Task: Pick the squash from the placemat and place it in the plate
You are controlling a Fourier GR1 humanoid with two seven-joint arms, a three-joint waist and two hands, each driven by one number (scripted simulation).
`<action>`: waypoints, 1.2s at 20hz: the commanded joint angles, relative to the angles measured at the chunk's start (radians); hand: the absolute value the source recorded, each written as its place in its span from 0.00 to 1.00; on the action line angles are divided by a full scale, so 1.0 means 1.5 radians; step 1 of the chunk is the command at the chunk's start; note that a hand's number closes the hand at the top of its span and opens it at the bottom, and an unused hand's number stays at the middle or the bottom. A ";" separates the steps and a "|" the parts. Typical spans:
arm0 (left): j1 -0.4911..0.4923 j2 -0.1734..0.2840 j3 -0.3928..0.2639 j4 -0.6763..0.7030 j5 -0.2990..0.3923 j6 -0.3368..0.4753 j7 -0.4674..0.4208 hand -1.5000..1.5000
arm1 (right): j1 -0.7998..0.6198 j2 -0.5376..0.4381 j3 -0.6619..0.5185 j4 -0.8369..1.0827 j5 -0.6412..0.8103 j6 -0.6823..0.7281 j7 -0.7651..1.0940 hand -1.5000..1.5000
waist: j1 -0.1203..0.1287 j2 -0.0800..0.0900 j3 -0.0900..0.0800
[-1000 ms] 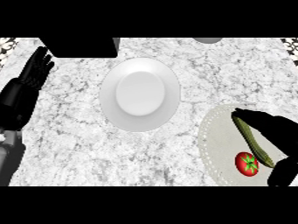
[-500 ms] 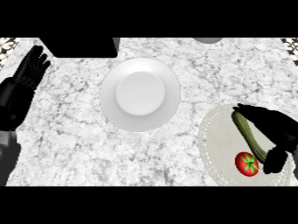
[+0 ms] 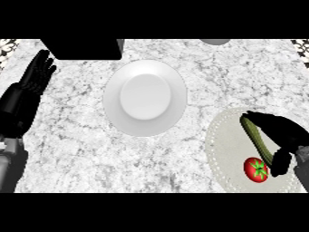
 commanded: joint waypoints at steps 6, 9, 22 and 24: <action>-0.009 -0.001 0.041 -0.046 0.018 -0.031 0.064 0.50 | -0.041 0.056 -0.022 0.136 0.093 -0.020 -0.059 0.00 | 0.002 0.000 0.000; -0.016 -0.015 0.037 -0.008 -0.005 -0.040 0.027 0.50 | -0.025 0.068 -0.027 0.153 0.127 -0.034 -0.053 0.00 | -0.001 0.000 0.000; -0.015 -0.033 0.031 -0.006 -0.029 -0.029 0.022 0.50 | -0.105 0.086 -0.102 0.267 0.173 -0.330 -0.225 1.00 | 0.005 0.002 0.001; -0.034 -0.032 0.031 0.009 -0.025 -0.038 0.022 0.50 | -0.171 0.093 -0.133 0.351 0.170 -0.351 -0.240 1.00 | 0.010 0.004 0.001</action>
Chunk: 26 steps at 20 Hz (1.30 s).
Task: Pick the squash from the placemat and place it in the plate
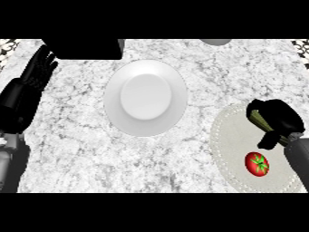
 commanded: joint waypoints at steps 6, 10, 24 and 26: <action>-0.007 -0.008 -0.012 -0.026 0.003 -0.009 0.010 0.50 | -0.209 -0.090 -0.135 0.277 -0.032 -0.093 -0.153 1.00 | 0.033 0.012 0.007; -0.011 -0.010 -0.005 0.000 -0.007 -0.003 0.005 0.50 | -0.274 -0.087 -0.163 0.317 -0.083 -0.033 -0.267 1.00 | 0.022 0.009 0.005; 0.005 -0.005 0.010 0.008 -0.020 -0.007 -0.004 0.50 | -0.312 0.086 -0.171 0.089 -0.230 0.161 -0.261 1.00 | -0.010 -0.004 0.003; 0.043 -0.030 -0.002 0.002 -0.037 0.008 -0.034 0.50 | -0.300 0.080 -0.170 0.056 -0.238 0.187 -0.248 1.00 | -0.007 -0.003 0.003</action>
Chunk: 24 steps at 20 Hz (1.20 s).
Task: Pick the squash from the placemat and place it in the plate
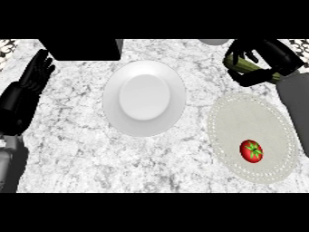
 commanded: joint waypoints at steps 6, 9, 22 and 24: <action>0.004 -0.017 -0.004 -0.028 -0.008 0.006 0.024 0.50 | -0.003 0.131 0.048 -0.143 -0.009 0.039 0.161 1.00 | 0.003 0.001 0.000; -0.033 -0.003 0.015 0.007 0.007 -0.009 0.023 0.50 | -0.038 0.201 0.065 -0.120 -0.003 0.021 0.211 1.00 | 0.005 0.003 0.000; -0.041 -0.026 -0.011 -0.008 -0.014 -0.010 0.024 0.50 | -0.156 0.265 0.217 0.149 -0.040 -0.190 0.269 1.00 | 0.040 0.010 0.000; -0.038 -0.031 -0.018 0.001 -0.023 -0.012 0.004 0.50 | -0.185 0.266 0.219 0.204 -0.041 -0.204 0.243 1.00 | 0.042 0.013 0.000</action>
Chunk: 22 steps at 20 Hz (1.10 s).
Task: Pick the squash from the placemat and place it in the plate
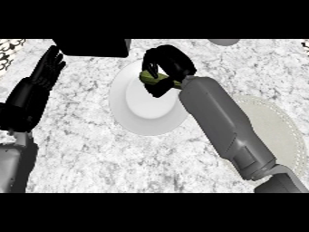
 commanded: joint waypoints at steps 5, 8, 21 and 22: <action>-0.011 0.012 0.009 -0.008 0.015 -0.022 0.009 0.50 | -0.013 0.005 0.106 0.073 -0.143 -0.062 0.065 1.00 | 0.029 0.003 0.000; -0.010 -0.027 -0.027 -0.004 -0.007 -0.003 -0.002 0.50 | -0.013 0.005 0.133 0.116 -0.169 -0.085 0.051 0.00 | 0.041 0.009 0.000; -0.066 -0.009 -0.004 0.037 0.006 -0.018 0.011 0.50 | -0.019 0.005 0.076 0.088 -0.426 -0.090 -0.056 0.00 | 0.038 0.010 0.001; -0.041 -0.017 -0.015 0.032 -0.010 -0.011 -0.009 0.50 | -0.016 0.005 0.057 0.099 -0.442 -0.082 -0.080 0.00 | 0.034 0.010 0.001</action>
